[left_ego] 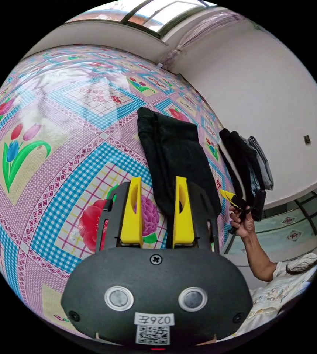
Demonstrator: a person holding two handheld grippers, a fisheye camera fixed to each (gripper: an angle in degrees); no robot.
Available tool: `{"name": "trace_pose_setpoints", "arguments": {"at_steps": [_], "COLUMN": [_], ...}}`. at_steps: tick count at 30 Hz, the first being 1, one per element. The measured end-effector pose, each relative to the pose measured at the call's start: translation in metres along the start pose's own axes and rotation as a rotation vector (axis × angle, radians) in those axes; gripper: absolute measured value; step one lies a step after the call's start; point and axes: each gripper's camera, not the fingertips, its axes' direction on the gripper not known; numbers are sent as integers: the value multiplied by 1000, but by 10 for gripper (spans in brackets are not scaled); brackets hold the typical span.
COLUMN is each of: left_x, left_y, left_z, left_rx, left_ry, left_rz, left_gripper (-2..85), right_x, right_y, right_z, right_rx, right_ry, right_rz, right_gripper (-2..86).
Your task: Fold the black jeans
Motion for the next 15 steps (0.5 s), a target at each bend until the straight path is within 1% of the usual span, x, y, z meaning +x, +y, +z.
{"name": "trace_pose_setpoints", "arguments": {"at_steps": [4, 5, 7, 8, 10, 15], "left_x": [-8, -9, -11, -12, -14, -20], "left_y": [-36, -40, -55, -58, -66, -64], "left_z": [19, 21, 34, 36, 37, 29], "left_rx": [-81, -86, -126, -126, -151, -160], "left_ry": [55, 66, 160, 168, 101, 131], "left_rz": [-19, -23, -45, -56, -65, -106], "left_gripper": [155, 151, 126, 117, 82, 59], "right_x": [27, 34, 39, 39, 41, 54], "right_y": [-59, -76, -101, -114, -130, -149], "right_z": [1, 6, 19, 28, 36, 23], "right_rx": [-59, -86, -156, -195, -244, -293], "right_ry": [-122, -152, -160, -177, -221, -285], "right_rz": [22, 39, 40, 29, 56, 113], "right_gripper": [80, 79, 73, 63, 47, 16]}}
